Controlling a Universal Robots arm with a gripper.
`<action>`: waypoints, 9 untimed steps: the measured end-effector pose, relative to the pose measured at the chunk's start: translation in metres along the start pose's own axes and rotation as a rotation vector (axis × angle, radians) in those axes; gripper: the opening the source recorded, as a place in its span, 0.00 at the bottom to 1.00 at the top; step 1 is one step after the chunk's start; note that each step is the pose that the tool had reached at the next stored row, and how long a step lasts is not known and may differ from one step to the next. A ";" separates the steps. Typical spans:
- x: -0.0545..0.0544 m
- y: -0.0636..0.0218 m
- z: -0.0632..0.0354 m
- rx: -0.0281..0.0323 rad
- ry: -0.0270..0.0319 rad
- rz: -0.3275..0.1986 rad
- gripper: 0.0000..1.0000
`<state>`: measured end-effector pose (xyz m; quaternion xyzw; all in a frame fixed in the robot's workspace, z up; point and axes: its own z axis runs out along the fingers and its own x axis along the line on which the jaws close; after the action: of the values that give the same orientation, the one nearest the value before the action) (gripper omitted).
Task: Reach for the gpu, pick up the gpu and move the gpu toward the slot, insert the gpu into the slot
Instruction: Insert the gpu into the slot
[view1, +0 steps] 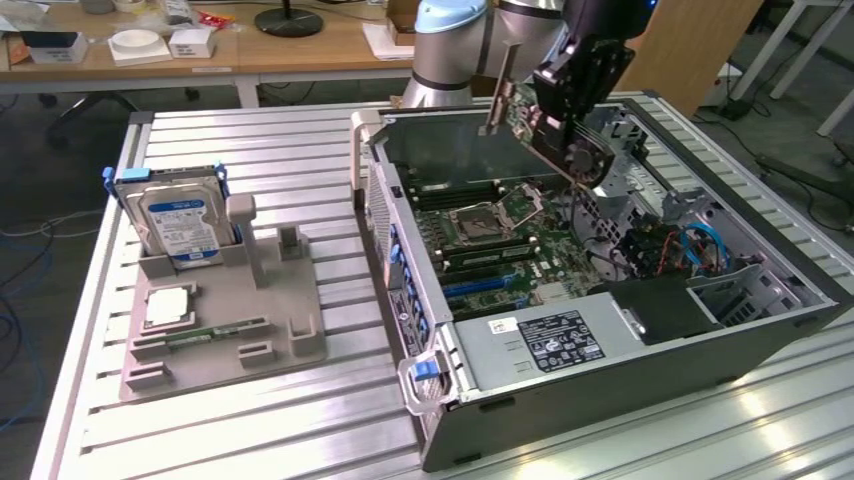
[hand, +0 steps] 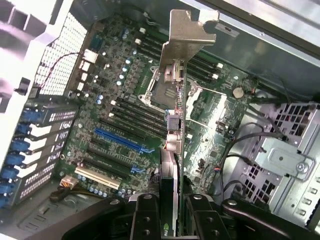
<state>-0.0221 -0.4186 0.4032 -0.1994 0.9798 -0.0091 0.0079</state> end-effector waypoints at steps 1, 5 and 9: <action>0.000 0.0000 0.0000 -0.0002 -0.0002 -0.011 0.27; 0.000 0.0000 0.0000 -0.0009 -0.0013 -0.056 0.27; 0.000 0.0000 0.0000 -0.0017 -0.0023 -0.099 0.27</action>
<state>-0.0221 -0.4186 0.4032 -0.2475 0.9688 -0.0084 0.0084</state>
